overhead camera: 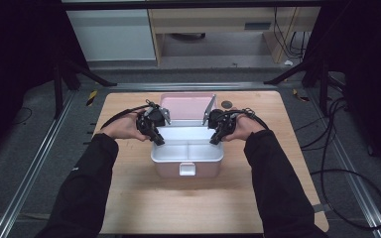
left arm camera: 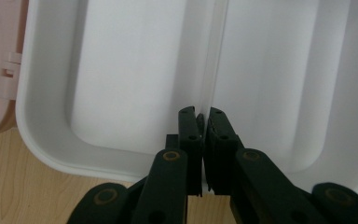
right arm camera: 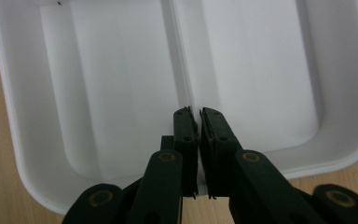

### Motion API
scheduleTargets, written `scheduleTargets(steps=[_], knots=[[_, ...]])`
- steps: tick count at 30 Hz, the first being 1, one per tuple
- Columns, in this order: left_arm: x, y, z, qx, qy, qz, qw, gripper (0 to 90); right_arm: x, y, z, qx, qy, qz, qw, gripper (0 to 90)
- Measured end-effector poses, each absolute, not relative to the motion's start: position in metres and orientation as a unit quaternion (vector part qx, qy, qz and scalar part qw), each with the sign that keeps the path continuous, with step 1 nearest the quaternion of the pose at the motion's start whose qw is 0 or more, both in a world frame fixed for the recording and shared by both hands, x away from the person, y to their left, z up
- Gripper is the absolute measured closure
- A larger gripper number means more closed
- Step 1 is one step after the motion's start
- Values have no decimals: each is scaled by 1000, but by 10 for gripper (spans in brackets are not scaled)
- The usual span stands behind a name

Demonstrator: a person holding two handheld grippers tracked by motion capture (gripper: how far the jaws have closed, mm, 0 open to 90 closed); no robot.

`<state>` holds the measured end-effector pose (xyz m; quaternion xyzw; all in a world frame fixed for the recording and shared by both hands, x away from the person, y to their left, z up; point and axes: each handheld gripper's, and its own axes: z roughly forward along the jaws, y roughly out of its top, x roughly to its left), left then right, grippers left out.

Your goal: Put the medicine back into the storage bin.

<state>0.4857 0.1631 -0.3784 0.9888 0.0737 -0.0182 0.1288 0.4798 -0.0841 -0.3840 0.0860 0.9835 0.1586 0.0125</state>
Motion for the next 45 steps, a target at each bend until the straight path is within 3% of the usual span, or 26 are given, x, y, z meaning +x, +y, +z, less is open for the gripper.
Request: scheduleTargets(steps=[10, 17, 23, 33, 45], knots=[[484, 161, -364, 990, 64, 4, 125, 861, 474, -85, -374, 77, 982, 166, 38, 863], [472, 166, -332, 988, 65, 23, 136, 859, 463, -87, -345, 64, 979, 183, 65, 865], [448, 170, -308, 988, 62, 27, 138, 857, 443, -85, -320, 56, 978, 188, 65, 873], [399, 164, -303, 991, 42, 26, 122, 863, 393, -81, -303, 48, 983, 172, 51, 882], [337, 156, -317, 992, 60, 33, 104, 856, 335, -88, -323, 42, 980, 191, 46, 885]])
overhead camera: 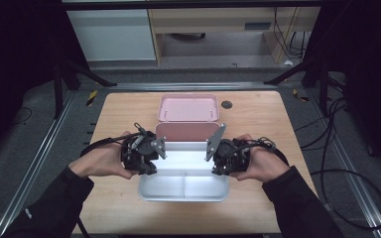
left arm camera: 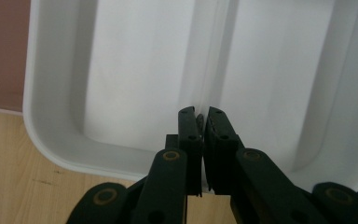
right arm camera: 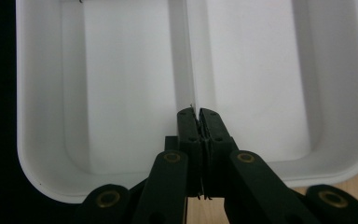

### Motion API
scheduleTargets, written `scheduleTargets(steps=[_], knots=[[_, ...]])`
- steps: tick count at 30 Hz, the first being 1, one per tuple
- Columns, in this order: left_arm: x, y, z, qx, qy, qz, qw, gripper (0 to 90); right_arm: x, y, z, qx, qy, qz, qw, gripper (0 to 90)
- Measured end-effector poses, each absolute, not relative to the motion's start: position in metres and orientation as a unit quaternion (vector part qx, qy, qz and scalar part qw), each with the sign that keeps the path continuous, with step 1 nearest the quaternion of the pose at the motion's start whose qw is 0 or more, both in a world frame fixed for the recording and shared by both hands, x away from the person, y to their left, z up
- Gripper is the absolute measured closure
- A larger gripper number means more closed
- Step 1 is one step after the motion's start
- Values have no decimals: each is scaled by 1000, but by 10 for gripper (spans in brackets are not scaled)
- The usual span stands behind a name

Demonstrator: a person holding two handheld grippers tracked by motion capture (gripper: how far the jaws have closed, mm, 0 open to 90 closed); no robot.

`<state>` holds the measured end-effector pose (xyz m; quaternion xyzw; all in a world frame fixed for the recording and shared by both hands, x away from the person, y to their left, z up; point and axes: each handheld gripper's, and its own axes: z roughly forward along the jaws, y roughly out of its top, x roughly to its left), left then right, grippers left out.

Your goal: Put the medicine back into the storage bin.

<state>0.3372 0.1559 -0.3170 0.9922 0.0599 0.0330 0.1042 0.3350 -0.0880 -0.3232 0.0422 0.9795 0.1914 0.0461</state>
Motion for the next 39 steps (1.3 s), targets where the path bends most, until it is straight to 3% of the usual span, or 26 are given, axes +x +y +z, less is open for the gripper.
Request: scheduleTargets(steps=[17, 39], knots=[[285, 162, -366, 988, 92, -7, 123, 847, 285, -88, -375, 37, 980, 195, 3, 887], [321, 147, -466, 988, 105, -35, 106, 841, 313, -88, -473, 68, 987, 146, -8, 871]])
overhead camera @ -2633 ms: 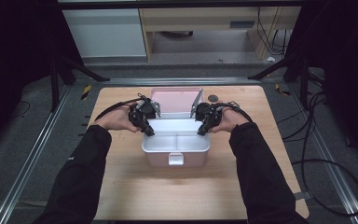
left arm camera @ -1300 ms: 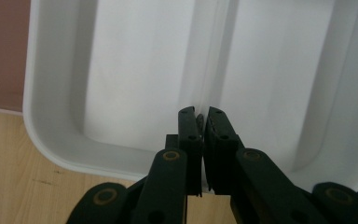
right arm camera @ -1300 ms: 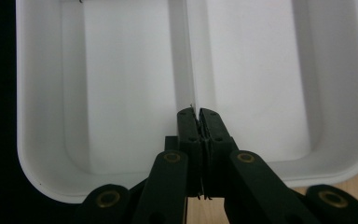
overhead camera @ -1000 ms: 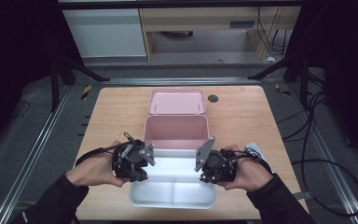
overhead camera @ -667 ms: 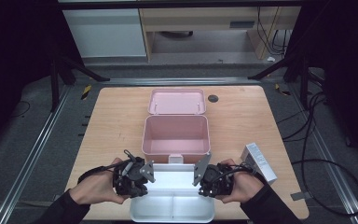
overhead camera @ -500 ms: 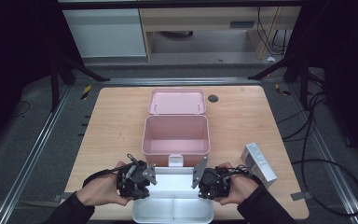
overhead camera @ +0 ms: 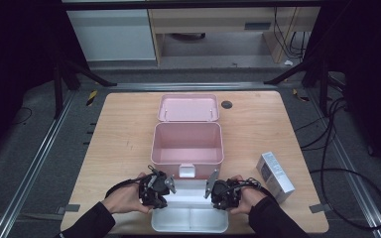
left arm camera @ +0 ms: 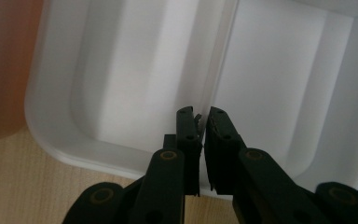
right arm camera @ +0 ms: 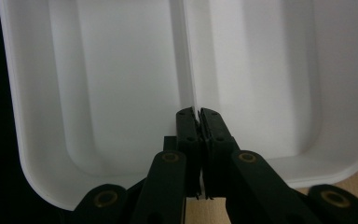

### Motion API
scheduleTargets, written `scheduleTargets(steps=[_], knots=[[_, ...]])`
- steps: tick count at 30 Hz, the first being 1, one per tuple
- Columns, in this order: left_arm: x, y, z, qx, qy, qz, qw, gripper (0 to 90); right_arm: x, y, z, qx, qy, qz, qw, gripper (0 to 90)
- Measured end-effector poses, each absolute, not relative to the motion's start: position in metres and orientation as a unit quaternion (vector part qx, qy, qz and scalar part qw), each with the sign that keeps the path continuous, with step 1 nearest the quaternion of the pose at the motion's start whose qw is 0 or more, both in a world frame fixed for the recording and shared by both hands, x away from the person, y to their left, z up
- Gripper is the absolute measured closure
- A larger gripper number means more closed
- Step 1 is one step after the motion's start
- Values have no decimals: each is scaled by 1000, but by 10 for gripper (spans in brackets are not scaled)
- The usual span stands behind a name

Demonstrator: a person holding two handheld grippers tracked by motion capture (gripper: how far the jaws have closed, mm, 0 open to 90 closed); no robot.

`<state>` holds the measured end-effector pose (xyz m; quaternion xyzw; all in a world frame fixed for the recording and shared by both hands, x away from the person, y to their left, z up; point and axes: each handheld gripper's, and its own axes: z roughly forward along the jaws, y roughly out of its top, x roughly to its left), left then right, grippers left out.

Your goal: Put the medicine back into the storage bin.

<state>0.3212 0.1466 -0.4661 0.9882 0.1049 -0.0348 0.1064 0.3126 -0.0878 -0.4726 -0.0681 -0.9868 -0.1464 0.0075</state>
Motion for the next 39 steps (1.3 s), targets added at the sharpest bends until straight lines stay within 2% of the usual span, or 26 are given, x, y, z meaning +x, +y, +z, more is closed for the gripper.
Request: scheduleTargets(steps=[12, 17, 21, 26, 29, 33, 39], knots=[[323, 150, -470, 987, 115, -19, 109, 815, 314, -83, -480, -73, -987, -145, -8, 857], [319, 166, -455, 979, 141, -3, 147, 722, 315, -96, -462, -107, -973, -204, -17, 764], [318, 187, -443, 969, 178, 19, 169, 644, 317, -111, -448, -144, -958, -243, -54, 651], [322, 222, -432, 944, 255, 47, 206, 516, 325, -131, -436, -210, -932, -280, -90, 556], [327, 241, -429, 917, 312, 84, 234, 429, 331, -142, -432, -254, -914, -297, -108, 519], [336, 252, -430, 894, 356, 119, 243, 320, 338, -156, -424, -299, -891, -311, -140, 463], [352, 254, -433, 880, 385, 148, 238, 261, 352, -176, -412, -357, -854, -337, -171, 385]])
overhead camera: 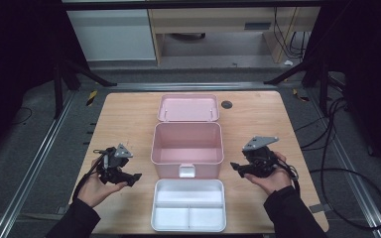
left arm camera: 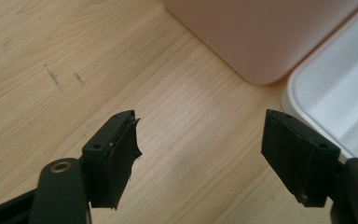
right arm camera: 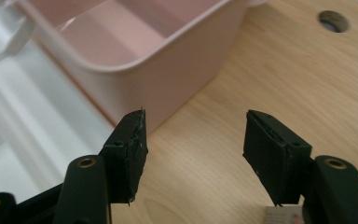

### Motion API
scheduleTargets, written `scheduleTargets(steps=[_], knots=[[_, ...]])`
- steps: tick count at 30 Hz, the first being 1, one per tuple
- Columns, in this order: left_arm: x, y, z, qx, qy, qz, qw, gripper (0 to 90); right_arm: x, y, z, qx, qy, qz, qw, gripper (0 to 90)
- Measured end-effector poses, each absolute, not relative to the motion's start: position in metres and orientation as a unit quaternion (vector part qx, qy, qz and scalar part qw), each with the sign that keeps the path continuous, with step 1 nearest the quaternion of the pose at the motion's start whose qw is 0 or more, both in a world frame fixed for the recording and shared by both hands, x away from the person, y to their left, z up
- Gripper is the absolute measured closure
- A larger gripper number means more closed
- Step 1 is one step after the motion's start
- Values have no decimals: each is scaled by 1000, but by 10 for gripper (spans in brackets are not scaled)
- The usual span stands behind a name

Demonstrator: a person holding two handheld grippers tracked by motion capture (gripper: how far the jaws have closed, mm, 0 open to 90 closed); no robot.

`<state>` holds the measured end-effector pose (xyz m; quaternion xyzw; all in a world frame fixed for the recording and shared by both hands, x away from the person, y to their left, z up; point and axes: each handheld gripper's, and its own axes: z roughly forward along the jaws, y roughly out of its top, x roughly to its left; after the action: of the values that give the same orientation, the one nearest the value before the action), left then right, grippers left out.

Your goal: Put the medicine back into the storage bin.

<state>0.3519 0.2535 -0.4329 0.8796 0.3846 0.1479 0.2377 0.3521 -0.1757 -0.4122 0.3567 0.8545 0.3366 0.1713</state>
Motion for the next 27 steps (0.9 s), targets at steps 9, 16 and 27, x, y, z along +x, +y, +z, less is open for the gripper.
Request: scheduleTargets(steps=[9, 16, 27], knots=[[361, 261, -435, 843, 438, 159, 270, 241, 366, -196, -402, 420, 819, 333, 206, 317], [359, 279, -442, 825, 462, 175, 276, 235, 365, -218, -407, 456, 804, 304, 228, 287], [356, 294, -437, 800, 487, 187, 298, 262, 356, -248, -411, 497, 792, 275, 222, 268]])
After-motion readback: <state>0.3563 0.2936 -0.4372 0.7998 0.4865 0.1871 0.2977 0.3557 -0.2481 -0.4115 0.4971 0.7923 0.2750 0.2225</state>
